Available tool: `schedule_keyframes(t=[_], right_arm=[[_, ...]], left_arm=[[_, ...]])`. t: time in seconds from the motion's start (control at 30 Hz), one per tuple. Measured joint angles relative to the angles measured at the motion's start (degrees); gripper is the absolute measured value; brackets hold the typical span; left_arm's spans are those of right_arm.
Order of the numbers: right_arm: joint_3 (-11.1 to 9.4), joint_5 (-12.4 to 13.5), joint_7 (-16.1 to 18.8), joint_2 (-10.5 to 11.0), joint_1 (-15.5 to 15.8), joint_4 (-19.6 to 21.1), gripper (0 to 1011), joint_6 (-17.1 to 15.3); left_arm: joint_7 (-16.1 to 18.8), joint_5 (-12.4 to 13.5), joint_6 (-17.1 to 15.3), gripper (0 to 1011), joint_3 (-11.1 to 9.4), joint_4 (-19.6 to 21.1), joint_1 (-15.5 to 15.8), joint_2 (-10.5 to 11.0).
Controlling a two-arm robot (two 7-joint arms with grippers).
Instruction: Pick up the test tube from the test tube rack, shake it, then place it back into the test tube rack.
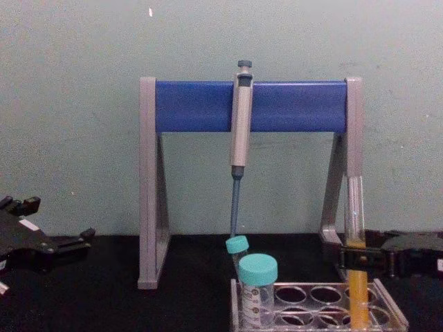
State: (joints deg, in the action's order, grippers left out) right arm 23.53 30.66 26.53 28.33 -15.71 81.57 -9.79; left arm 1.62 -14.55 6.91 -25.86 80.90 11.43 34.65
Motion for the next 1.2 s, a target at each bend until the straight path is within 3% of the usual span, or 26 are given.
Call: schedule_keyframes(t=[0.37, 0.63, 0.73, 0.83, 1.2], right_arm=[[0.00, -0.01, 0.08, 0.05, -0.04, 0.00, 709, 0.04], [0.00, -0.01, 0.10, 0.06, -0.04, 0.00, 412, 0.08], [0.01, -0.01, 0.10, 0.06, -0.04, 0.00, 362, 0.08], [0.01, -0.01, 0.11, 0.06, -0.04, 0.01, 248, 0.11], [0.01, 0.00, 0.10, 0.06, -0.03, 0.01, 230, 0.12]], left_arm=[[0.00, 0.00, 0.00, 1001, 0.00, 0.00, 0.00, 0.00], [0.00, 0.00, 0.00, 1001, 0.00, 0.00, 0.00, 0.00], [0.00, 0.00, 0.00, 1001, 0.00, 0.00, 0.00, 0.00], [0.00, 0.00, 0.00, 1001, 0.00, 0.00, 0.00, 0.00], [0.00, 0.00, 0.00, 1001, 0.00, 0.00, 0.00, 0.00]])
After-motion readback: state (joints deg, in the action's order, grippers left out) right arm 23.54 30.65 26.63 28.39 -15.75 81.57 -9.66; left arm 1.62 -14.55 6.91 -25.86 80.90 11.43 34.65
